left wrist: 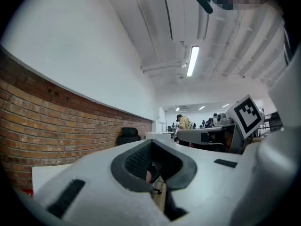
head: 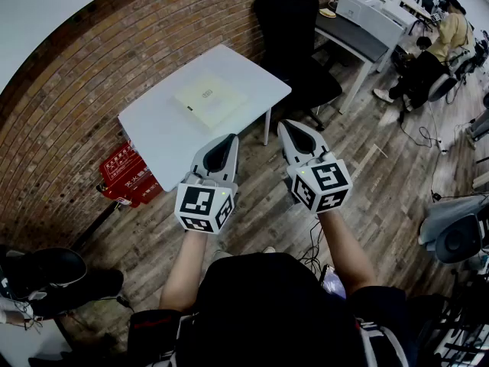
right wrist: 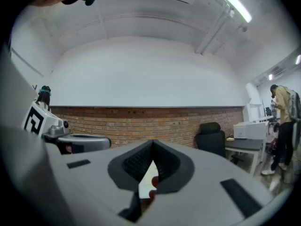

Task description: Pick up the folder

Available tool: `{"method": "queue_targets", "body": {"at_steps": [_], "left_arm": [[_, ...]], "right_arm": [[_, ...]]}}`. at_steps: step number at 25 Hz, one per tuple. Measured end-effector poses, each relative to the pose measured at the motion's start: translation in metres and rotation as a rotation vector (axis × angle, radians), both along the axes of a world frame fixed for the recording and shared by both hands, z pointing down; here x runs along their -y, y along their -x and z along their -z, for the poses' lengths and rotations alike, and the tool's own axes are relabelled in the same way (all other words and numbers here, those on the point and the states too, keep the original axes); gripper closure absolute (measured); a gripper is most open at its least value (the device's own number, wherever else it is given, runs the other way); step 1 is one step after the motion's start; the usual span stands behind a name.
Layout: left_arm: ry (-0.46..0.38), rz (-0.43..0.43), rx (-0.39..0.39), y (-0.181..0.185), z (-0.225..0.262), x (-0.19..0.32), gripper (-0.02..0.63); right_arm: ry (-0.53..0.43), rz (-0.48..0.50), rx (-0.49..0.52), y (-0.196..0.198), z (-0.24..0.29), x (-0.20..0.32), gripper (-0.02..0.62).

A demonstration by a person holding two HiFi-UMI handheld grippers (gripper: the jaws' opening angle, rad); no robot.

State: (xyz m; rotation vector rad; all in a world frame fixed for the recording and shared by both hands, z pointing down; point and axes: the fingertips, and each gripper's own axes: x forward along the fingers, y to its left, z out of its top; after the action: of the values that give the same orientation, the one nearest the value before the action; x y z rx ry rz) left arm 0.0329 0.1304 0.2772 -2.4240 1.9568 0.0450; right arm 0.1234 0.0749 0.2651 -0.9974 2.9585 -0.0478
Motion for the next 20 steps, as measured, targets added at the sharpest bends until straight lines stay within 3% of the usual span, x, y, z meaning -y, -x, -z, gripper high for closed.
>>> {"method": "queue_targets", "body": {"at_steps": [14,20], "left_arm": [[0.023,0.039,-0.020,-0.009,-0.012,0.008,0.591],[0.062,0.053,0.050,-0.016,-0.026,0.010,0.592]], "right_arm": [[0.041,0.067,0.006,-0.005,-0.016,0.005,0.569],[0.058,0.094,-0.001,-0.008,-0.026,0.008,0.569]]}}
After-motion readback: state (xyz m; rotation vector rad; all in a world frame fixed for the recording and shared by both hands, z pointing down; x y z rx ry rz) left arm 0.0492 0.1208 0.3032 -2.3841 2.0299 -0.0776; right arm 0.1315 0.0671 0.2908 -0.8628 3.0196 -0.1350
